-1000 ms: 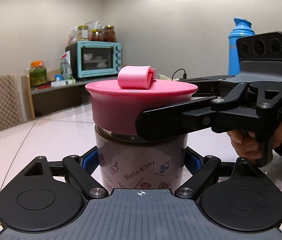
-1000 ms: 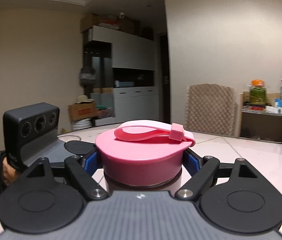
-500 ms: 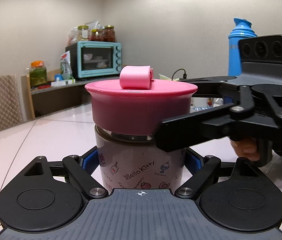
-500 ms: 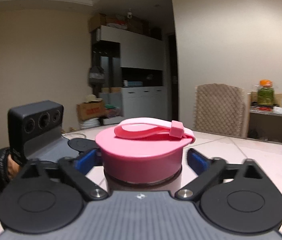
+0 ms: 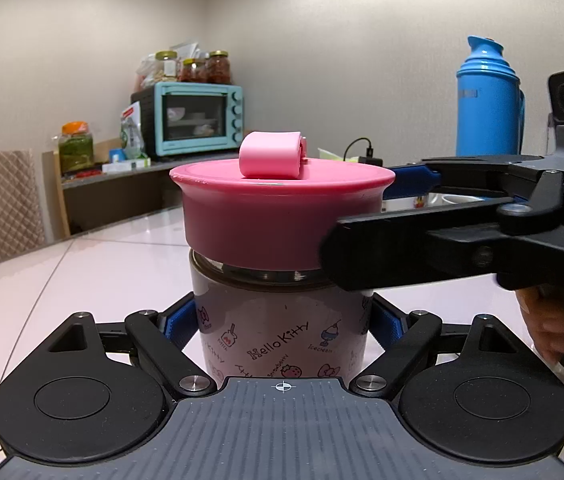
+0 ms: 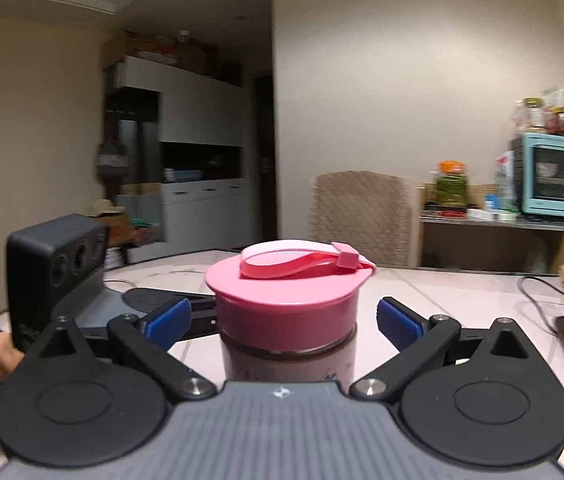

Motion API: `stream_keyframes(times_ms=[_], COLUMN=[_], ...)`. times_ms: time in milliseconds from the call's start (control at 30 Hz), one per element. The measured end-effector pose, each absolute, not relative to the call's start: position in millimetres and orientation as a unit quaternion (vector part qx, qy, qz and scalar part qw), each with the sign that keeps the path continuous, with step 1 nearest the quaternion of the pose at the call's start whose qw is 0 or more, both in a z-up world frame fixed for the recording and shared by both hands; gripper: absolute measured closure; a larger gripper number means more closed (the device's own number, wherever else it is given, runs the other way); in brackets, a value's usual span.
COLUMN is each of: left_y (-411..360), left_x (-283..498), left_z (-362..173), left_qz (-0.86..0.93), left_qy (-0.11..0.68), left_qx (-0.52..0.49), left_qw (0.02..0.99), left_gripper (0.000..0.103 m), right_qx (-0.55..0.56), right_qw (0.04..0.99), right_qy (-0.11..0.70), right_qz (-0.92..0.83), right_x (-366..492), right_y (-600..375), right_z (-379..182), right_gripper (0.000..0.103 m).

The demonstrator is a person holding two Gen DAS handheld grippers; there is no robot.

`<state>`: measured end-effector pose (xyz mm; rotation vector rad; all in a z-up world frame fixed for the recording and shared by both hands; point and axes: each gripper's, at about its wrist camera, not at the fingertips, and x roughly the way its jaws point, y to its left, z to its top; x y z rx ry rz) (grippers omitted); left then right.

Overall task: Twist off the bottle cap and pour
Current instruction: 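Twist the cap with the right gripper while the left gripper holds the bottle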

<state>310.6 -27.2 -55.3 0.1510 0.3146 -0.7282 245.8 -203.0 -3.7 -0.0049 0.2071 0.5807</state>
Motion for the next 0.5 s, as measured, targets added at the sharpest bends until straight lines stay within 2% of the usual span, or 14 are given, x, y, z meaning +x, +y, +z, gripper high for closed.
stream_keyframes(times_ms=[500], left_y=[-27.8], left_x=[310.5], left_z=[-55.5], left_qz=[-0.354], left_qy=[0.153], left_qx=[0.074], left_qw=[0.92], left_gripper=[0.013], right_qx=[0.006], right_qw=[0.971], right_qy=[0.098], right_qz=[0.218], right_x=[251.5], right_y=[-176.0], right_z=[-13.8], right_gripper=[0.004])
